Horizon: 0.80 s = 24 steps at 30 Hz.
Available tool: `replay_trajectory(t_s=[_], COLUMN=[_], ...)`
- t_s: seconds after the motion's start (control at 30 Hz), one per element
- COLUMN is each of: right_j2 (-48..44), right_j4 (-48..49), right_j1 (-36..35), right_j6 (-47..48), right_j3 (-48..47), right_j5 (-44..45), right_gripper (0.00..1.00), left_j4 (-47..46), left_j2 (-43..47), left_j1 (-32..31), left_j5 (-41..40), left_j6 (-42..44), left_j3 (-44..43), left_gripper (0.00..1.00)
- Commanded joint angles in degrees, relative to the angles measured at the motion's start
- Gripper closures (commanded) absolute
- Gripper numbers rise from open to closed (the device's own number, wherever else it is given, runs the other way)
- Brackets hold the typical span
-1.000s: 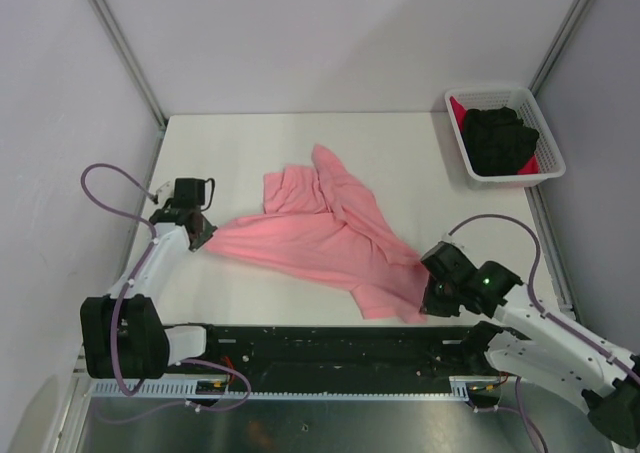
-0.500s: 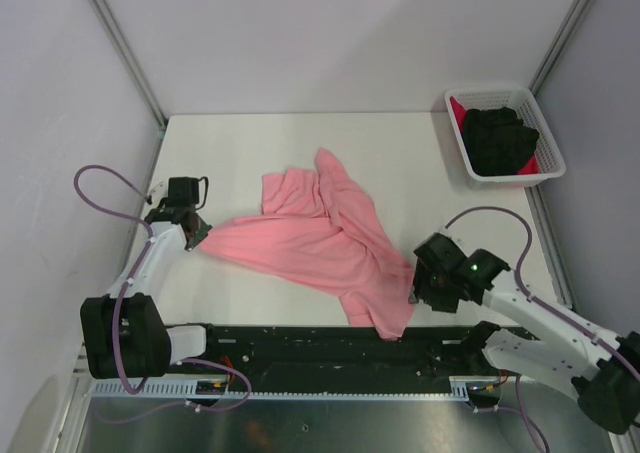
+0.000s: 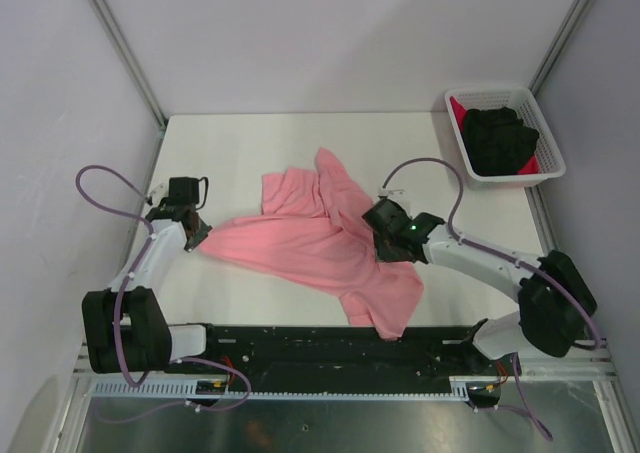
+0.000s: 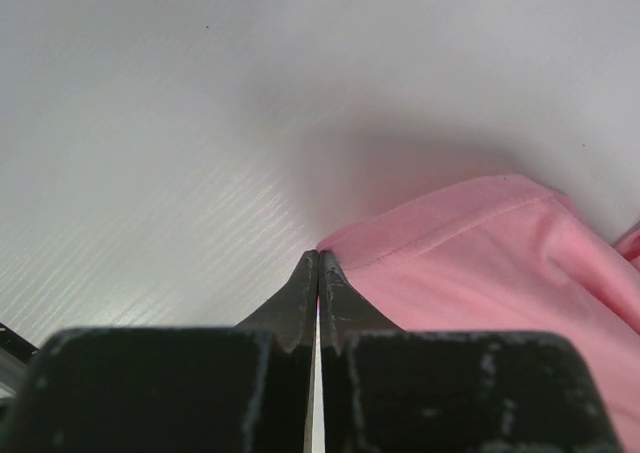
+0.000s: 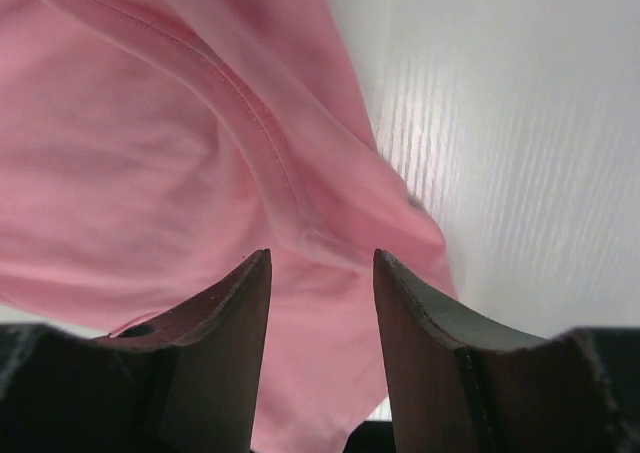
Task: Fold and stack the t-shirts
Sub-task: Flatten out the tshirt
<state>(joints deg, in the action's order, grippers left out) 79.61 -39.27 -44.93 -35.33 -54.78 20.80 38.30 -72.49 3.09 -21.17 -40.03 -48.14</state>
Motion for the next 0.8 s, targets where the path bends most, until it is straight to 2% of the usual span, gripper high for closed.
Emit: replay_trajectory(t_s=[0.0, 0.6, 0.67, 0.77], right_j2=[4.3, 12.1, 13.0, 13.2], right_j4=[3.7, 6.1, 6.0, 5.9], right_j1=[-0.6, -1.8, -1.4, 1.3], right_j6=[6.4, 9.8, 9.8, 9.8], right_j3=[-1.9, -2.0, -2.0, -2.2], right_j5=[1.6, -3.6, -2.9, -2.1], right_gripper=[0.51, 0.52, 0.58, 0.77], left_j4=[-0.2, -0.2, -0.2, -0.2], left_j2=[-0.2, -3.0, -3.1, -3.6], left_j1=[0.9, 1.2, 1.2, 1.2], left_j5=[-1.2, -1.4, -1.4, -1.4], left_j6=[0.1, -1.3, -1.4, -1.7], left_j3=[-1.8, -2.7, -2.8, -3.2], left_gripper=[1.0, 1.0, 1.0, 1.0])
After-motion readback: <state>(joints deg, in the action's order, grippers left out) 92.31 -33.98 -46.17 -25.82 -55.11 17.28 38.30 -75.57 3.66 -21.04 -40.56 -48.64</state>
